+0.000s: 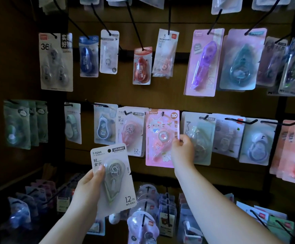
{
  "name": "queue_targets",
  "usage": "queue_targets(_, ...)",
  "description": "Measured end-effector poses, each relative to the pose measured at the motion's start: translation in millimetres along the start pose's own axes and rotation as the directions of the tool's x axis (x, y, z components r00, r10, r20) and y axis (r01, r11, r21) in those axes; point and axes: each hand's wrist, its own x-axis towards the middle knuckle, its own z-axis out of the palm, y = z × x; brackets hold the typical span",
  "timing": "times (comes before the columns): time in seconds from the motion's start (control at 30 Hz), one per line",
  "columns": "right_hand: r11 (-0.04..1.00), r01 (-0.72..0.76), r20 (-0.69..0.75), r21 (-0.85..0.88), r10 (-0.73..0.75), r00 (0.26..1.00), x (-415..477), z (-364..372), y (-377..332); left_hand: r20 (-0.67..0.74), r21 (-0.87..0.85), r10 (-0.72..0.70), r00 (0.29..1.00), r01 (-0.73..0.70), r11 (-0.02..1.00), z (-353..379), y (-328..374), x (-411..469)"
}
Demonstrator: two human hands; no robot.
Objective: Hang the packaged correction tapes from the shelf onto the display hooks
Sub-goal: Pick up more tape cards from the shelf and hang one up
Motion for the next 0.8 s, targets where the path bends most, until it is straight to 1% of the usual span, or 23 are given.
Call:
queue_targets(0.17,1.000,0.001,-0.066,-0.024,-0.002,0.998,7,7,5,0.016,-0.016,0.000,1.000,0.000,1.000,-2,1,5)
queue_targets(0.27,0.999,-0.022,-0.069,-0.036,0.020,0.997,8,10,5,0.016,-0.020,-0.001,1.000,0.001,1.000,-2,1,8)
queue_targets(0.4,0.999,-0.032,-0.072,0.027,0.034,0.997,0,7,5,0.020,-0.020,-0.003,1.000,0.004,1.000,-2,-1,9)
queue_targets(0.47,0.997,0.026,-0.057,0.066,-0.023,0.998,-12,4,7,0.017,-0.017,-0.005,1.000,0.005,1.000,-1,-2,8)
queue_targets(0.53,0.986,0.163,-0.049,0.039,-0.161,0.986,-28,2,9,0.025,-0.018,-0.003,1.000,0.003,1.000,1,0,5)
queue_targets(0.6,0.952,0.305,-0.028,0.020,-0.304,0.952,-43,1,4,0.042,-0.010,0.013,0.999,-0.013,1.000,4,4,3)
queue_targets(0.63,0.940,0.339,0.004,0.041,-0.340,0.941,-48,1,-1,0.050,-0.009,0.027,0.998,-0.027,1.000,6,7,2)
queue_targets(0.67,0.939,0.338,0.062,0.073,-0.342,0.938,-51,1,-9,0.062,-0.011,0.042,0.997,-0.042,0.999,7,9,2)
queue_targets(0.73,0.963,0.239,0.266,0.124,-0.264,0.927,-52,1,-27,0.086,-0.011,0.063,0.994,-0.062,0.998,12,15,1)
queue_targets(0.8,0.987,0.129,0.487,0.098,-0.160,0.858,-51,4,-42,0.110,-0.006,0.088,0.990,-0.088,0.996,17,22,1)
